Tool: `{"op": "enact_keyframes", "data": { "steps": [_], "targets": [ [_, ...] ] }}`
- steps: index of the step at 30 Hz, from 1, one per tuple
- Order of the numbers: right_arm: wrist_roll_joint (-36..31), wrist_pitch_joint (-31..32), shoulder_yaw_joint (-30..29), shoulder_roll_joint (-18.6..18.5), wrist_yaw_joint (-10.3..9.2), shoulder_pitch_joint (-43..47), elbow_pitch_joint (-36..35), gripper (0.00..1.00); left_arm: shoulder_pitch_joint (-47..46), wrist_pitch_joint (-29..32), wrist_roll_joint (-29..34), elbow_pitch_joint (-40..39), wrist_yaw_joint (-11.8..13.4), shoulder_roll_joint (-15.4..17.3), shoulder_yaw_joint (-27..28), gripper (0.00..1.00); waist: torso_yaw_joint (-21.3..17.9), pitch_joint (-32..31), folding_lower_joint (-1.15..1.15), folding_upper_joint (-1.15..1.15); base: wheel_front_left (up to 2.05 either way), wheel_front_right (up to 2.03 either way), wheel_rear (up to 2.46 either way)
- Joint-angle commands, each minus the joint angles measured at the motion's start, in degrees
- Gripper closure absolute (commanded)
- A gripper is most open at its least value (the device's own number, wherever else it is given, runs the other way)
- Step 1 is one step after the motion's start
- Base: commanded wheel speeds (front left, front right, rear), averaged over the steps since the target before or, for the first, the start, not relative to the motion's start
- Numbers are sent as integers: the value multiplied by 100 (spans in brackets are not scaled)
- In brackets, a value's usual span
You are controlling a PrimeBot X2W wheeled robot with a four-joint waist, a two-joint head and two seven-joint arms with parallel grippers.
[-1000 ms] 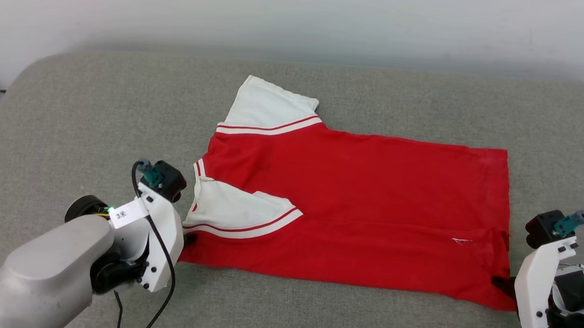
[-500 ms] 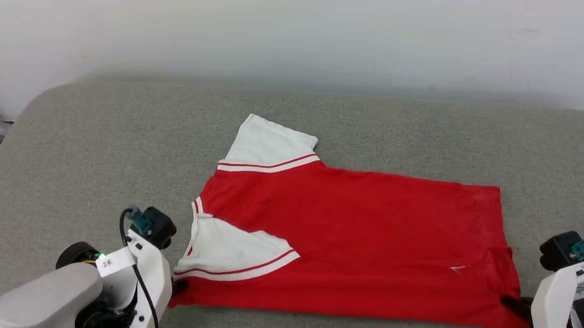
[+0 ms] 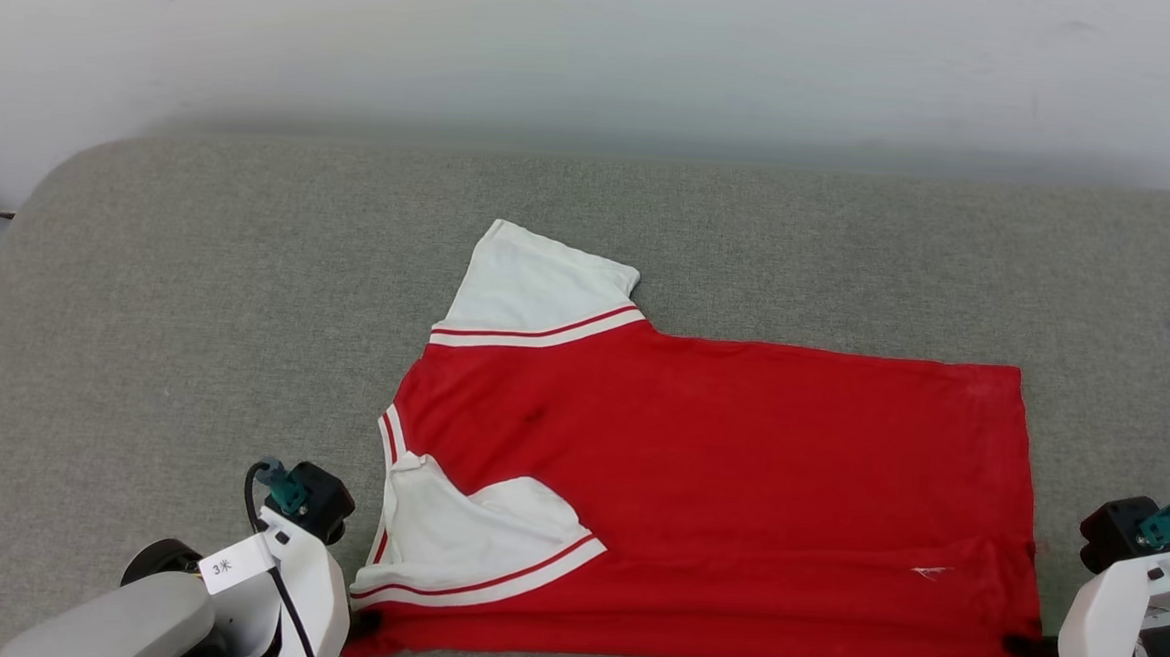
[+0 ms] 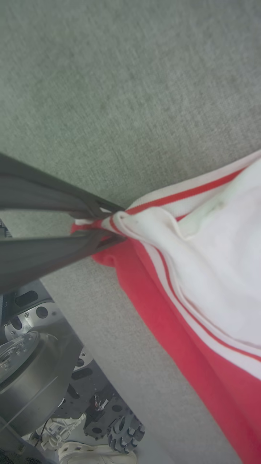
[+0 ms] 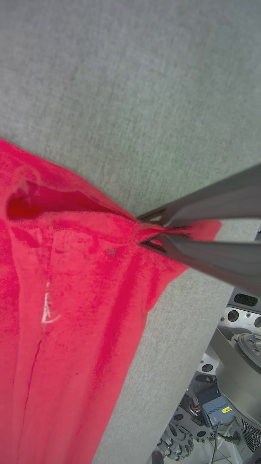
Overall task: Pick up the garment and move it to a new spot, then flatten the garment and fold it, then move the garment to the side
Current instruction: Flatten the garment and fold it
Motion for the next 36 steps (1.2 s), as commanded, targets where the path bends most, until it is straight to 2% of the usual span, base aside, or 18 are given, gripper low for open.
{"op": "enact_keyframes", "data": {
  "steps": [1,2,3,4,5,6,7,15,16,17,18,21,25,31,36],
  "targets": [
    [-91,-52,-27,94,-7,55,114,100,78,17,43,119,-38,-54,-25,100,1,50,0,0,0,0,0],
    [-128,-86,-28,131,-7,51,158,100,85,4,32,168,-55,-76,-26,100,7,59,0,0,0,0,0],
    [-147,-154,-42,169,-7,44,181,95,94,-29,0,214,-77,-100,-9,100,12,58,0,0,0,0,0],
    [-151,-219,-51,206,-7,48,192,59,99,-77,-15,254,-80,-117,15,100,18,44,0,0,0,0,0],
    [-170,-296,-52,230,-7,61,194,0,95,-116,-24,292,-82,-118,38,83,24,19,0,0,0,0,0],
    [-209,-406,-73,240,-6,71,186,0,78,-174,13,321,-88,-107,52,33,30,-18,0,0,0,0,0],
    [-244,-536,-106,244,-6,74,170,0,49,-262,73,345,-73,-95,76,0,37,-59,0,0,0,0,0],
    [-649,-1803,-485,349,-6,225,-186,0,-149,-805,187,199,105,145,367,0,0,-350,0,0,0,0,0],
    [-649,-1803,-485,349,-6,225,-186,0,-149,-805,187,199,105,145,367,0,0,-350,0,0,0,0,0],
    [-805,-2166,-687,472,-6,269,-265,0,-277,-1003,309,164,195,208,472,0,-24,-382,0,0,0,0,0],
    [-805,-2166,-687,472,-6,269,-265,0,-277,-1003,309,164,195,208,472,0,-24,-382,0,0,0,0,0],
    [-1178,-2708,-1053,667,-7,279,-445,0,-493,-1311,485,173,380,227,637,0,-81,-380,0,0,0,0,0],
    [-1722,-3247,-1489,1092,-6,362,-764,0,-849,-1556,691,264,533,189,816,0,-210,-288,0,0,0,0,0],
    [-2421,-3763,-1986,1760,-6,452,-1416,0,-1569,-1456,841,491,422,45,974,0,-457,45,0,0,0,0,0],
    [-2750,-3858,-2043,2085,-6,418,-1890,0,-2271,-911,720,830,156,-125,1074,0,-694,511,0,0,0,0,0]
  ]
}}
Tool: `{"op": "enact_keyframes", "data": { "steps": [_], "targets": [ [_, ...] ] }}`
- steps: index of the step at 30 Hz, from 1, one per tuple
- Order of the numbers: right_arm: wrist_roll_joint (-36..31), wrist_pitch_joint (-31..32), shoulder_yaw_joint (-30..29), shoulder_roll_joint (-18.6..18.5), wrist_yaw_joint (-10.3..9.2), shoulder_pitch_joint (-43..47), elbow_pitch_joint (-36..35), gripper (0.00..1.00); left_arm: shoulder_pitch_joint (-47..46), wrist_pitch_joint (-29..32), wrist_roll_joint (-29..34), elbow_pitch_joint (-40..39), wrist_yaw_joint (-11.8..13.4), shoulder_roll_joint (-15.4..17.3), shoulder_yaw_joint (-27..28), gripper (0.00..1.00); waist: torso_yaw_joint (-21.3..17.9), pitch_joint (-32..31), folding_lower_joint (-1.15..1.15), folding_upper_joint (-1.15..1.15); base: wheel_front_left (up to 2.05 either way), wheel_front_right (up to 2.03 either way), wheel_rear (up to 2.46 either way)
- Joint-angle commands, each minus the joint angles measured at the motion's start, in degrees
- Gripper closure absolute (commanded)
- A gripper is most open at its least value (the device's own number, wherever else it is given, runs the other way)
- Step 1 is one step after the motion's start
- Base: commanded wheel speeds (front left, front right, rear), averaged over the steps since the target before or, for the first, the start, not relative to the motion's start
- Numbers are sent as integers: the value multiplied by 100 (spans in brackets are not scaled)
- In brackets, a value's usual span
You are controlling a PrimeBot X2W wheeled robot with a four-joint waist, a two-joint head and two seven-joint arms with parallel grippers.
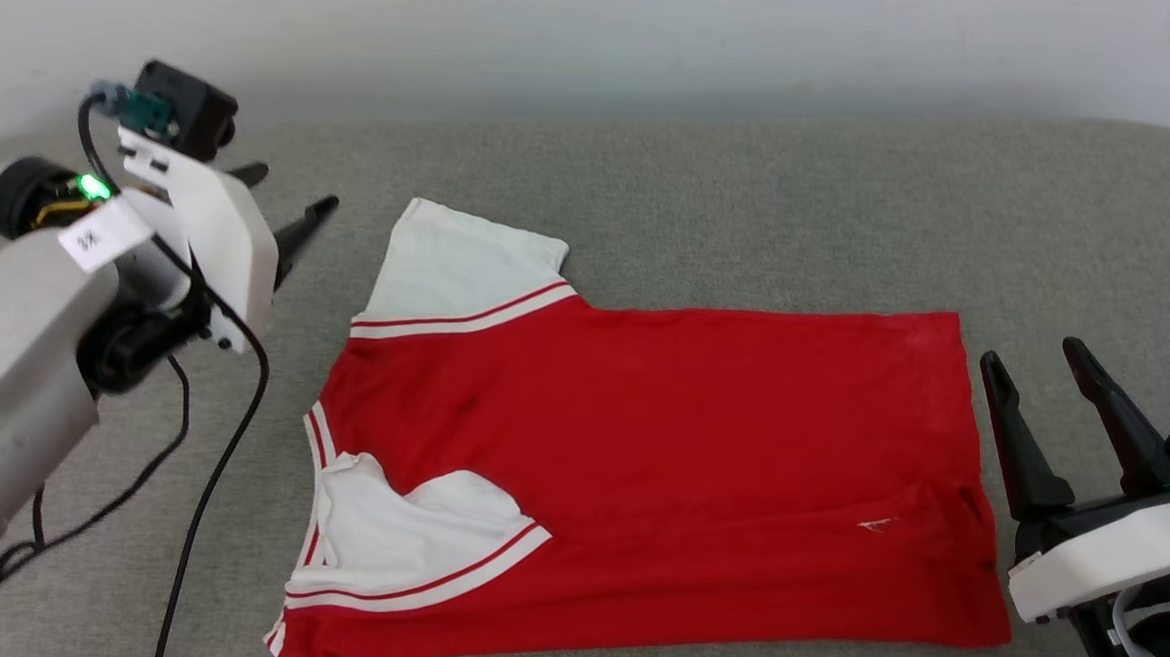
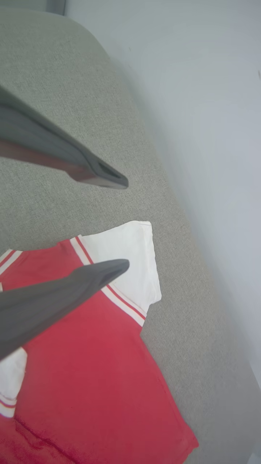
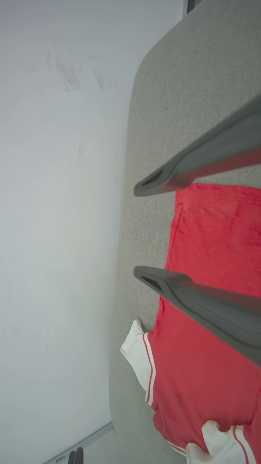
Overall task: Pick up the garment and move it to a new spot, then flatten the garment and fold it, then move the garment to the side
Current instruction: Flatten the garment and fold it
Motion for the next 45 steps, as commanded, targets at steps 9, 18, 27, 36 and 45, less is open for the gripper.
{"op": "enact_keyframes", "data": {
  "steps": [9,18,27,36,45],
  "targets": [
    [-331,-20,133,313,-5,-278,-523,0,-1277,1862,-235,788,-385,-178,-170,0,-573,1117,0,0,0,0,0],
    [-594,-38,321,356,-5,-617,-663,0,-2121,2897,-408,1312,-481,-327,-174,0,-813,1913,0,0,0,0,0],
    [-669,-89,425,404,-5,-925,-641,0,-2381,3230,-409,1611,-545,-424,-324,0,-917,2405,0,0,0,0,0],
    [-609,-160,341,387,-5,-944,-584,0,-2029,3225,-547,1713,-573,-446,-508,100,-898,2400,0,0,0,0,0],
    [-610,123,160,-10,-5,-1338,-696,0,-2067,2460,-479,1207,-576,-380,-541,100,-724,2040,0,0,0,0,0]
  ]
}}
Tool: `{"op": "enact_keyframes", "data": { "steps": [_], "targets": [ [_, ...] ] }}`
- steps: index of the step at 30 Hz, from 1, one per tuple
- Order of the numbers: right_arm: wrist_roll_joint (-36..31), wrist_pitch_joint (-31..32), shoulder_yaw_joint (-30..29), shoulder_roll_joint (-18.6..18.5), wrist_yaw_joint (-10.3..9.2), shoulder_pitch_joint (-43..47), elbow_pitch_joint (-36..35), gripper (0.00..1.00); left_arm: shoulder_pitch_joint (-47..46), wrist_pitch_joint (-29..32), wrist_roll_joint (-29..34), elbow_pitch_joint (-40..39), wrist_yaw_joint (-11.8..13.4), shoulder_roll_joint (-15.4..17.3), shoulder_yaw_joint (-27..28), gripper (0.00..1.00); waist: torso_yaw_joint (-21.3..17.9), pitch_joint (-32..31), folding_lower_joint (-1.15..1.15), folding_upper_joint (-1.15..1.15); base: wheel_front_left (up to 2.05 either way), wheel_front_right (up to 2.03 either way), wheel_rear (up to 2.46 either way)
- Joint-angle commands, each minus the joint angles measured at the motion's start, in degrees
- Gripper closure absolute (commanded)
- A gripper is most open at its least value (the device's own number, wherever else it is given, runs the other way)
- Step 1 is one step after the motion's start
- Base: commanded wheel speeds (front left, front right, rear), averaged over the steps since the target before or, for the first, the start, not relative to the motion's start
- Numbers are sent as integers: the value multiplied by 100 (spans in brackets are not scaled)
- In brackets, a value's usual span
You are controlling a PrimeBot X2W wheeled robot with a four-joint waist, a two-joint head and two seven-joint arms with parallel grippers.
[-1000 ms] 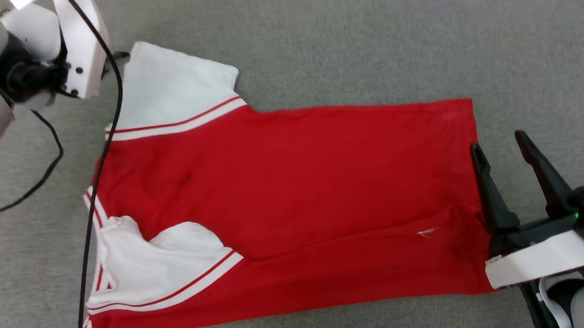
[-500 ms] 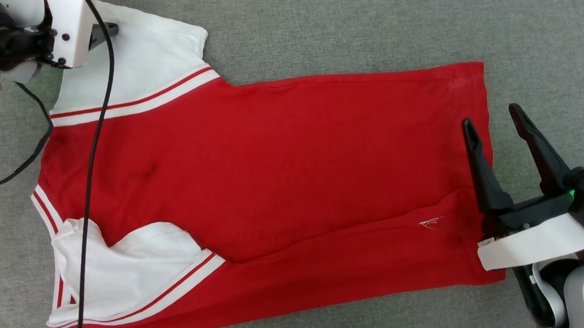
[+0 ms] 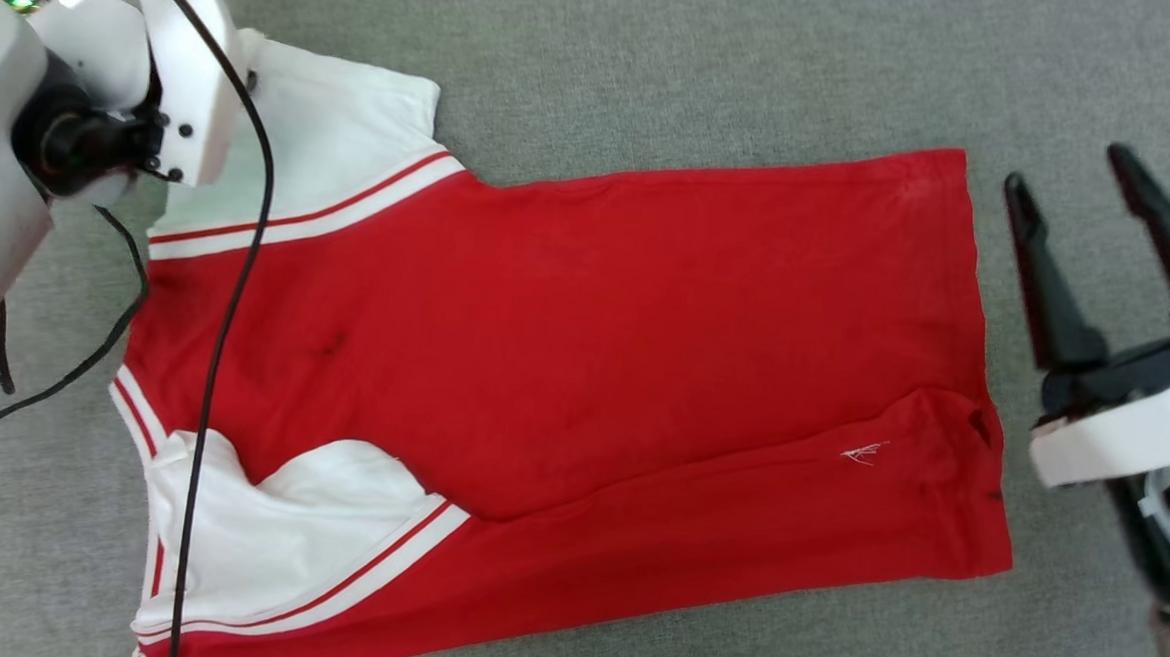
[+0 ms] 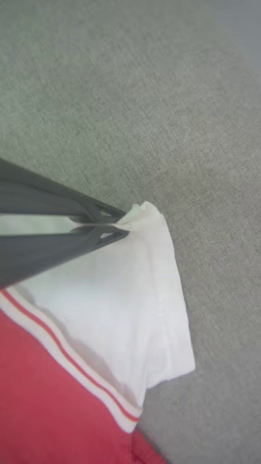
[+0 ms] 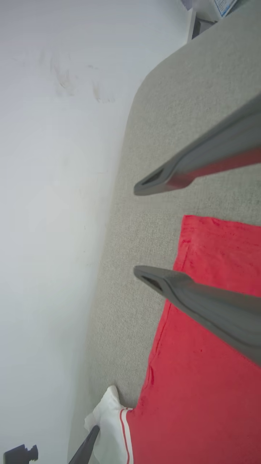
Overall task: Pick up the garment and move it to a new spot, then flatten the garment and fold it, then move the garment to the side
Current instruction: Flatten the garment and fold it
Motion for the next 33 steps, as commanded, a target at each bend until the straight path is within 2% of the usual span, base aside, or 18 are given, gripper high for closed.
{"op": "enact_keyframes", "data": {
  "steps": [1,5,6,12,17,22,33],
  "targets": [
    [49,100,-33,-96,-5,-141,-24,0,71,-96,55,-91,-3,35,-46,100,89,-126,0,0,0,0,0],
    [296,650,-12,-553,-5,-521,-18,0,184,-431,97,-419,-3,81,-148,100,248,-317,0,0,0,0,0],
    [490,1029,68,-774,-5,-721,38,0,232,-586,96,-556,-4,96,-185,100,330,-394,0,0,0,0,0],
    [1270,2493,384,-1474,-6,-1270,522,0,326,-986,230,-895,-4,90,-296,100,555,-538,0,0,0,0,0],
    [1846,3898,684,-1907,-5,-1572,1140,0,380,-1245,344,-1165,-4,48,-365,100,744,-576,0,0,0,0,0],
    [2097,4750,930,-2052,-5,-1777,1612,0,328,-1422,419,-1405,-4,-26,-394,100,922,-509,0,0,0,0,0],
    [1905,4895,1370,-1801,-5,-2234,2474,0,134,-1636,570,-1600,-4,-89,-457,100,1199,-208,0,0,0,0,0]
  ]
}}
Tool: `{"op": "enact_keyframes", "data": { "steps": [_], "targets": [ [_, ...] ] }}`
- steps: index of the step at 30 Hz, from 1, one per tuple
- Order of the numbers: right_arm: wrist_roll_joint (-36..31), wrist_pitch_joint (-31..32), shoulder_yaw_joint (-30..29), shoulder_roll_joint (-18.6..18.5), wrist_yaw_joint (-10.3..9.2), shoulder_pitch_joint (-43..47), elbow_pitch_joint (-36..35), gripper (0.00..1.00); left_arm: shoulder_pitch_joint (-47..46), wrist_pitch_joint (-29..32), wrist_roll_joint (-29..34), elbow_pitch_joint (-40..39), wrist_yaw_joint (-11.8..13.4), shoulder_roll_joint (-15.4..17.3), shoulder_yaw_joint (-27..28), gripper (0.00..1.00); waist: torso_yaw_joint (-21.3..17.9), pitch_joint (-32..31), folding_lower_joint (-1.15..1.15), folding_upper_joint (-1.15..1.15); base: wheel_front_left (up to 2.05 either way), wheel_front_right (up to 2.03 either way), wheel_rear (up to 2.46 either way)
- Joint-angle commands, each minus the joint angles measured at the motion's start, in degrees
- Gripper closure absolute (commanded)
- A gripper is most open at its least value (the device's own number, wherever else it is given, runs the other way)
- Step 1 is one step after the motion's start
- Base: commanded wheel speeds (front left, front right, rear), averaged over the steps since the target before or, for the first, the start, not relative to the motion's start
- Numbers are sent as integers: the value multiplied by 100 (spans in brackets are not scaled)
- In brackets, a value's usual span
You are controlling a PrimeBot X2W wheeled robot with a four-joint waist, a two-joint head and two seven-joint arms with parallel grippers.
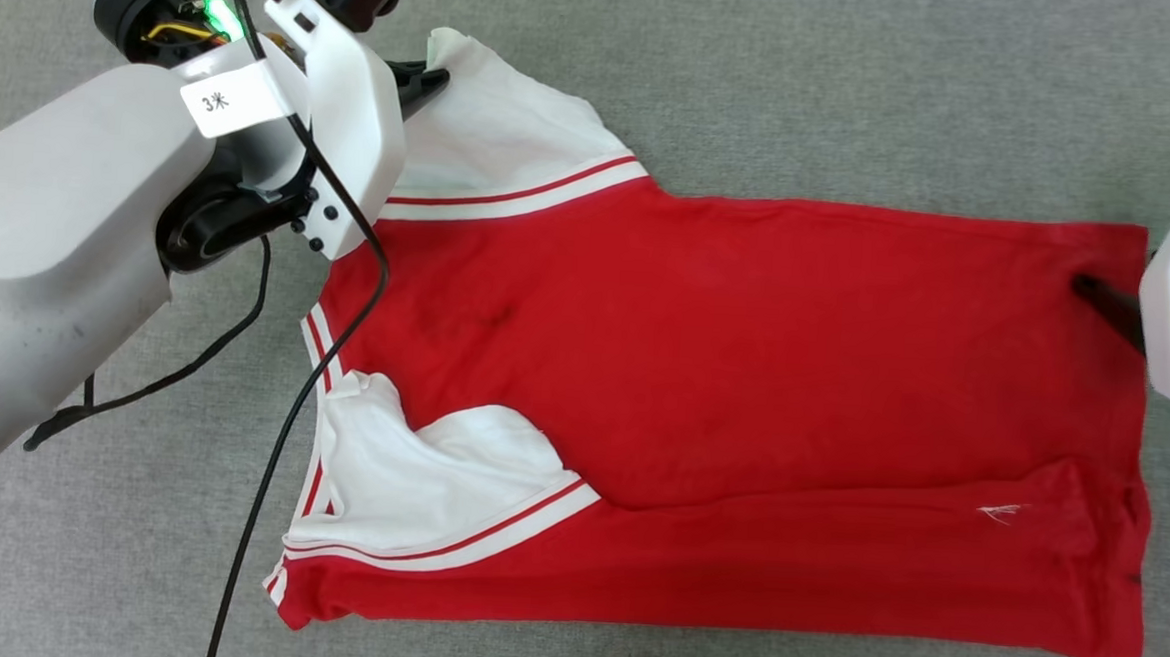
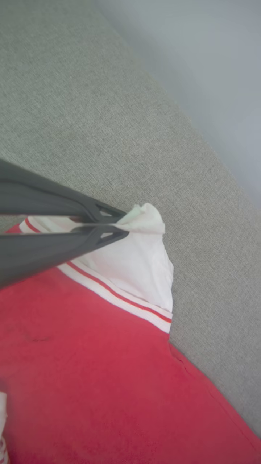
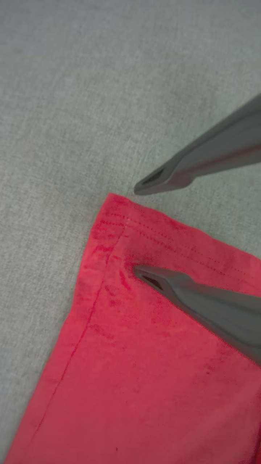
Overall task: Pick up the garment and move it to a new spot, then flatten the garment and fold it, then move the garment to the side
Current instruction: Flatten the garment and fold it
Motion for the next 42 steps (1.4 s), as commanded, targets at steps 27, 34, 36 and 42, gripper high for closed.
{"op": "enact_keyframes", "data": {
  "steps": [27,34,36,42],
  "targets": [
    [622,-1755,1029,-73,-5,68,778,100,680,-723,-108,115,0,183,-114,100,4,-804,0,0,0,0,0],
    [881,-2144,1108,-199,-5,629,638,100,1340,-777,-218,-243,166,402,-129,100,14,-1379,0,0,0,0,0],
    [912,-2214,1127,-236,-5,801,581,100,1540,-781,-266,-383,242,483,-132,100,9,-1514,0,0,0,0,0],
    [1054,-2396,1103,-318,-5,1382,373,100,2178,-784,-405,-746,461,708,-141,100,25,-1846,0,0,0,0,0]
  ]
}}
